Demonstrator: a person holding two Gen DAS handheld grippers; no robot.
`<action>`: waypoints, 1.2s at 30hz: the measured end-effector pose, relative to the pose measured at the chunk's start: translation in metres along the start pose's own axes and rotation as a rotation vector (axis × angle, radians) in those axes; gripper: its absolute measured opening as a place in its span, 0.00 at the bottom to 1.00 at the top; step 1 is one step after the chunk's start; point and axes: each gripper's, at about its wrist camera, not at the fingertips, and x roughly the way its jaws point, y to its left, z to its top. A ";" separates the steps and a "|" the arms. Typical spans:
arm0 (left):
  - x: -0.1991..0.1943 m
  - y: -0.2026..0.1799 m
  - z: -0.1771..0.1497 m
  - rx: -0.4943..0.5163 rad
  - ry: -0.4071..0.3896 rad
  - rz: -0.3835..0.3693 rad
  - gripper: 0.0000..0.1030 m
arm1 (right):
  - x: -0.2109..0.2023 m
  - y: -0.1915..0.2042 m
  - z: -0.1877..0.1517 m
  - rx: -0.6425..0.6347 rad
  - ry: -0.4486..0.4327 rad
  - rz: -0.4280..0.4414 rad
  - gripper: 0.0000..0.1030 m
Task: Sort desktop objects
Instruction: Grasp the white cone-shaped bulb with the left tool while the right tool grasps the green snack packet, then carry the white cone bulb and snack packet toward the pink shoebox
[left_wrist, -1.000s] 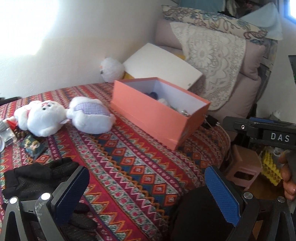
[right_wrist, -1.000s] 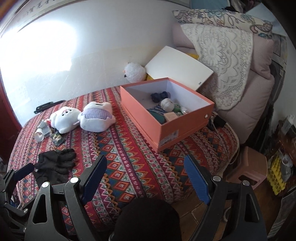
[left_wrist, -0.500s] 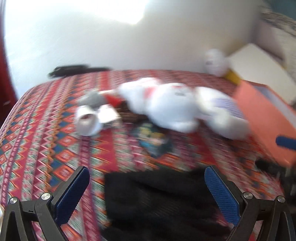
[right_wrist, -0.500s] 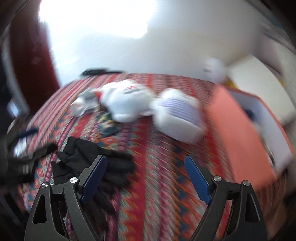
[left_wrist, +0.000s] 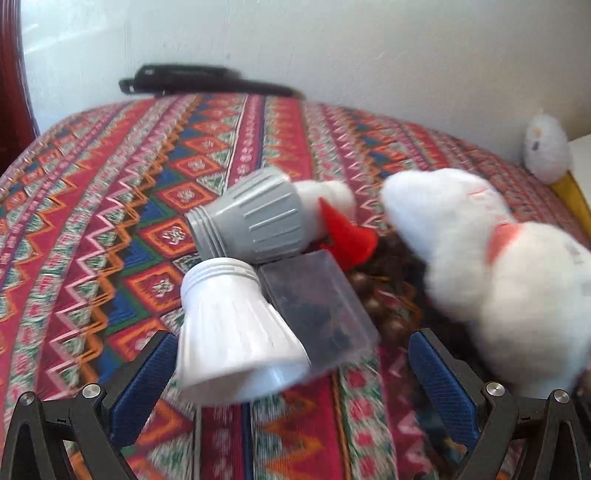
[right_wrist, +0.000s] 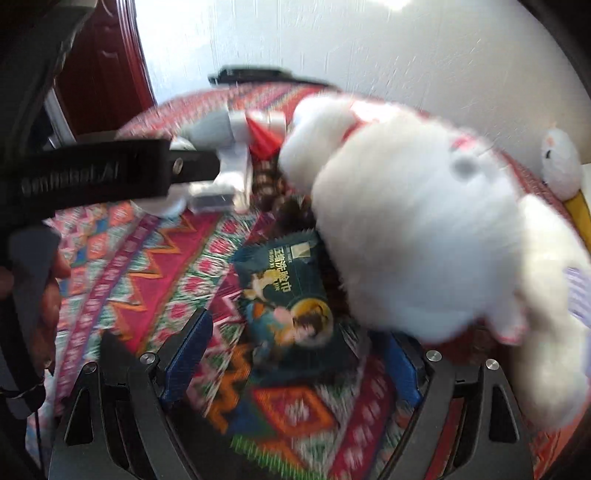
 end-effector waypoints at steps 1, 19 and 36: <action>0.008 0.001 0.000 -0.006 0.005 0.007 0.99 | 0.007 0.001 0.001 -0.004 -0.001 0.000 0.84; -0.066 -0.003 -0.023 -0.006 -0.136 0.047 0.60 | -0.090 0.013 -0.018 -0.016 -0.107 0.059 0.46; -0.224 -0.094 -0.128 0.122 -0.216 -0.160 0.60 | -0.239 -0.004 -0.101 0.050 -0.218 0.026 0.46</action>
